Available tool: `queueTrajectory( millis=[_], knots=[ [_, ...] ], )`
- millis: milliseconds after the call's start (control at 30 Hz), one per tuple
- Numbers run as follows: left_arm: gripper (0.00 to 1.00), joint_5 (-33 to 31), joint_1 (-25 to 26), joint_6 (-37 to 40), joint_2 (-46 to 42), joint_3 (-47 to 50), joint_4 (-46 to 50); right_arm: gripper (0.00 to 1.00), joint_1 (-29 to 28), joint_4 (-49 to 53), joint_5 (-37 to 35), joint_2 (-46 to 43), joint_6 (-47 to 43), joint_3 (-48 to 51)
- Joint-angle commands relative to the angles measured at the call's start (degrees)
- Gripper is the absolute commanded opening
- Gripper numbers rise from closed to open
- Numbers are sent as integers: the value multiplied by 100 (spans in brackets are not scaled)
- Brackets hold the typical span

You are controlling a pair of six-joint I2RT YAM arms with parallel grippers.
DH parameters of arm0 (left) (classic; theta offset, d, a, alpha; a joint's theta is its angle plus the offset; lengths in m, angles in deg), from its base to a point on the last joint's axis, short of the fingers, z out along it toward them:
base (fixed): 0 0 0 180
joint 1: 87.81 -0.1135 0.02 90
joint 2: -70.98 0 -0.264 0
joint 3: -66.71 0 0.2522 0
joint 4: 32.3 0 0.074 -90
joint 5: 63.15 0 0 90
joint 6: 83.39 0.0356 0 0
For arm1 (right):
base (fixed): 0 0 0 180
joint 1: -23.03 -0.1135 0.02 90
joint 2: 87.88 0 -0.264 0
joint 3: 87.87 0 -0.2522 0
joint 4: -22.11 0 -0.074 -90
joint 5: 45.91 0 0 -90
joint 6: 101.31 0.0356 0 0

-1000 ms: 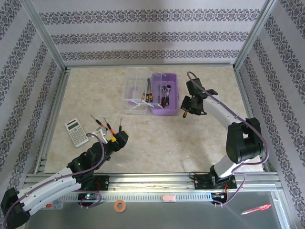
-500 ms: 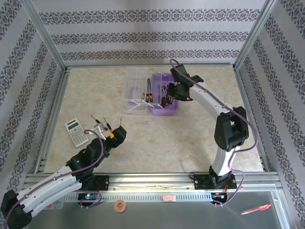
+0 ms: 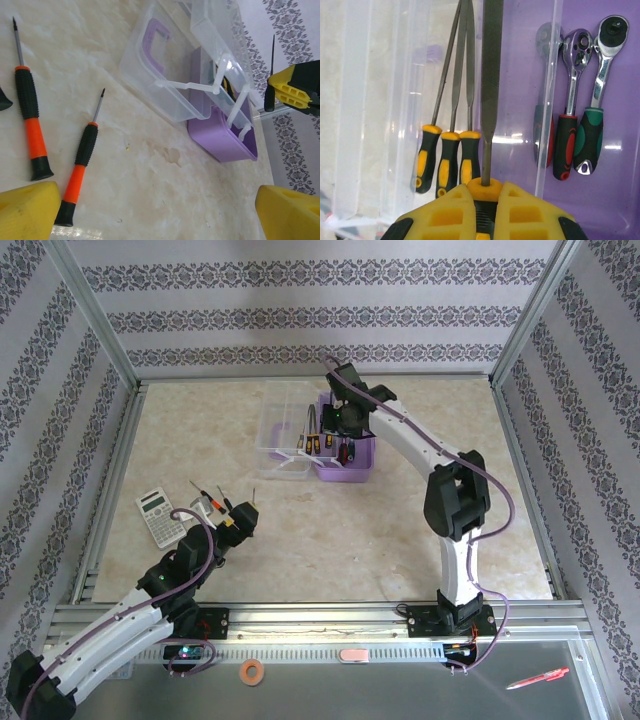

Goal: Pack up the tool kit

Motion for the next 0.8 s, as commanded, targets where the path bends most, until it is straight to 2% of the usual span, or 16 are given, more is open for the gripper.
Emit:
queueTrajectory(
  millis=[0,167,400,767],
  knots=[
    [100,167,-127,-149,-40,148,-209,9,0,315,76,287,-188,-353],
    [100,244,-164,-246,-72,289,-338,9,8,498,61,560,-267,-669],
    [100,306,-172,-240,-321,269,-89,17,25,577,87,680,-273,-739],
    [100,260,-172,-144,-646,106,444,17,113,727,92,820,-405,-927]
  ],
)
